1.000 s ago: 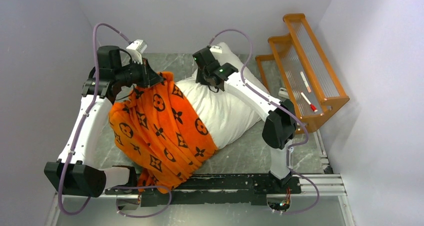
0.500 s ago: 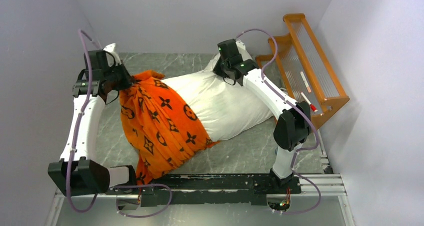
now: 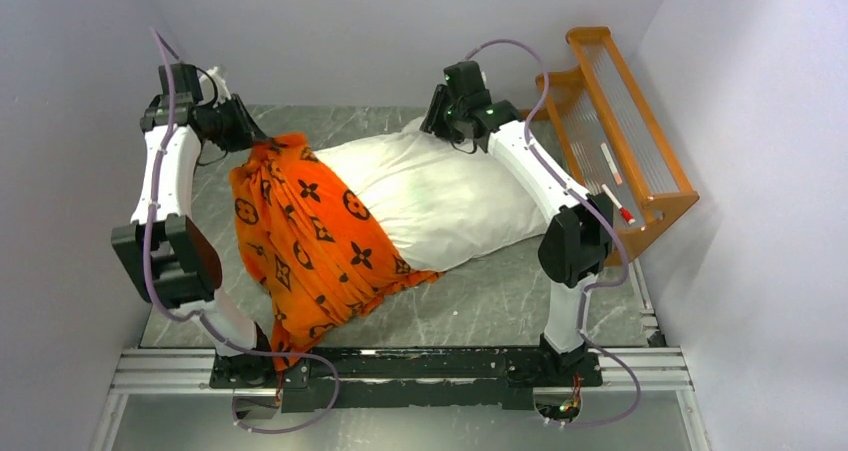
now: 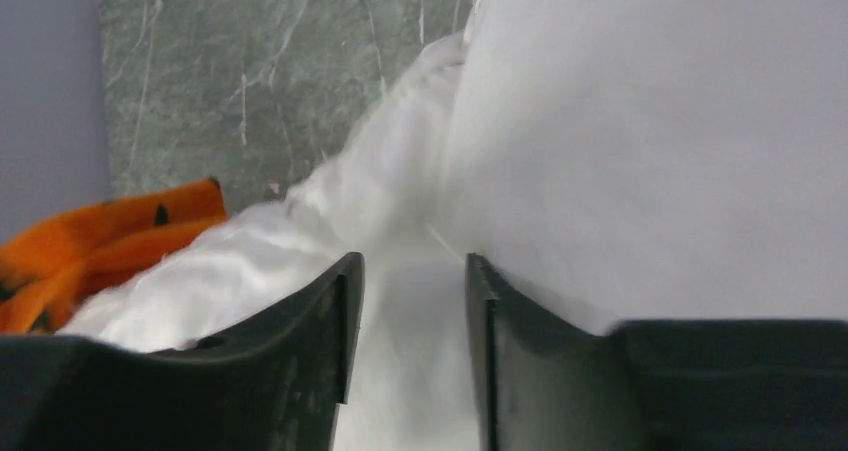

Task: Remove the pillowcase from the pillow
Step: Remove the pillow from the pillowcase.

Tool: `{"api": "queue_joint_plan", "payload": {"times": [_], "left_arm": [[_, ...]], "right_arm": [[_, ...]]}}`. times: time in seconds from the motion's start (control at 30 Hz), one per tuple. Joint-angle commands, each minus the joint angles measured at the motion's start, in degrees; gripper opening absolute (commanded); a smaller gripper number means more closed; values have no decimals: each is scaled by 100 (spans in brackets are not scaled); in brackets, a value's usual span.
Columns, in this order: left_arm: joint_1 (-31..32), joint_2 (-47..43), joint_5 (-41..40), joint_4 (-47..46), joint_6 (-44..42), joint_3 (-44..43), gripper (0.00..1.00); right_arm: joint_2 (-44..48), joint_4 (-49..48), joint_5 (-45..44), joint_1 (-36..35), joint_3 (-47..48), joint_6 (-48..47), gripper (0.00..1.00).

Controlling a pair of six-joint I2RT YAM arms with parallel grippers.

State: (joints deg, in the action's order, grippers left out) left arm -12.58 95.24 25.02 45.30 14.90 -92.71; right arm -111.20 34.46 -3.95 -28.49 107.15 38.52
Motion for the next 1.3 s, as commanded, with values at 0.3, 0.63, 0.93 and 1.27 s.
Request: {"api": "queue_joint_plan", "payload": {"times": [0.3,0.63,0.93,1.27], "left_arm": [[548,-685,-1428,-243,-637,-813,88],[3232,-2743,-2030,-341,-278,1081,85],[5666,-3844,-3260,-176,311,2269,82],[8132,-4048,-5001,-128,1031,3086,81]], "right_arm": [[3740,-173,982,234,-3176,-718,82],[6601,-1549,2100,177,-7265,1346,93],[6704,-4145,2024,168,-8804,2222,98],[4390,-7605,1675,48,-8984,2641,83]]}}
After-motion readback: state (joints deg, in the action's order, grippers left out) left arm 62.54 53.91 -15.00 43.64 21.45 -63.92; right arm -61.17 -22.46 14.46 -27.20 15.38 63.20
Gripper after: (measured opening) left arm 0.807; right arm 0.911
